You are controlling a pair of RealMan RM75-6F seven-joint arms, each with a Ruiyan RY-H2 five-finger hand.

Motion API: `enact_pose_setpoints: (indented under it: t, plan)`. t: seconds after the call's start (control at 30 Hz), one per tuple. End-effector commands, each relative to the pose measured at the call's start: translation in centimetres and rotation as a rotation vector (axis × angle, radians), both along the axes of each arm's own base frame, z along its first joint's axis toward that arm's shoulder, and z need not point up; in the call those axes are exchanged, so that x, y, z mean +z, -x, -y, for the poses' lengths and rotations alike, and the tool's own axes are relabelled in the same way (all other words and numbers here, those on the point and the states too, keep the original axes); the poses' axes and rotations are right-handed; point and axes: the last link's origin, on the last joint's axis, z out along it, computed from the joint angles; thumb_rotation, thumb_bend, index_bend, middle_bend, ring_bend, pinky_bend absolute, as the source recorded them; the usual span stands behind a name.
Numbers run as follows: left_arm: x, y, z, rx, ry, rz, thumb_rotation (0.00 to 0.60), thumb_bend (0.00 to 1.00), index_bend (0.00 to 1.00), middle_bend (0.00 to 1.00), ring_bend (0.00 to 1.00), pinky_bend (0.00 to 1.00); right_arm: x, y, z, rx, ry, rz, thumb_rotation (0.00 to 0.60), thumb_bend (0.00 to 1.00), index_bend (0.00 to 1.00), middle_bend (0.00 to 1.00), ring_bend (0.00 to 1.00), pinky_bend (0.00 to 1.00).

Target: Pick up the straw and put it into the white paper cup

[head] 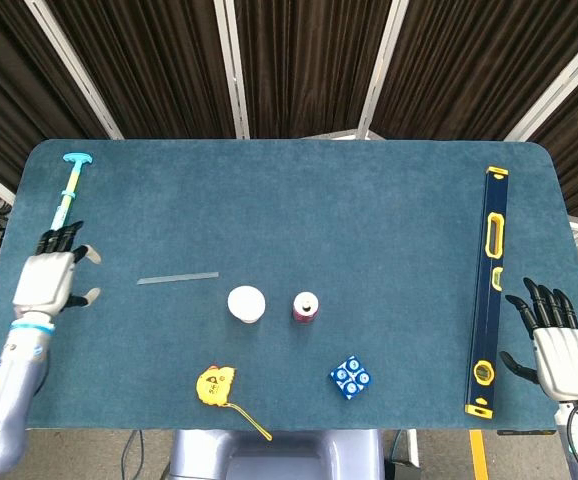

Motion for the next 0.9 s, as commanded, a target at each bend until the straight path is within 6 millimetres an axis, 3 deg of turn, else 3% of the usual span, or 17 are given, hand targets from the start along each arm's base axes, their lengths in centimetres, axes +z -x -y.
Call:
enact_pose_setpoints:
  t: [0.03,0.6,0.9]
  plan:
    - [-2.1,-1.6,-1.6,-0.001,0.030,0.000,0.600,0.31,0.44,0.00,0.00,0.00,0.0,0.0,0.1,-0.002,-0.004,0.005,0.600,0.18,0.16,0.00,0.00,0.00]
    - [-9.2,-2.8,-4.1,0.049,0.104,-0.059,0.600,0.34,0.49,0.00,0.00,0.00,0.0,0.0,0.4,-0.007,-0.016,0.030,0.600,0.18,0.16,0.00,0.00,0.00]
    - [-11.0,-3.0,-4.7,0.042,0.112,-0.081,0.600,0.35,0.49,0.00,0.00,0.00,0.0,0.0,0.6,-0.008,-0.021,0.035,0.600,0.18,0.16,0.00,0.00,0.00]
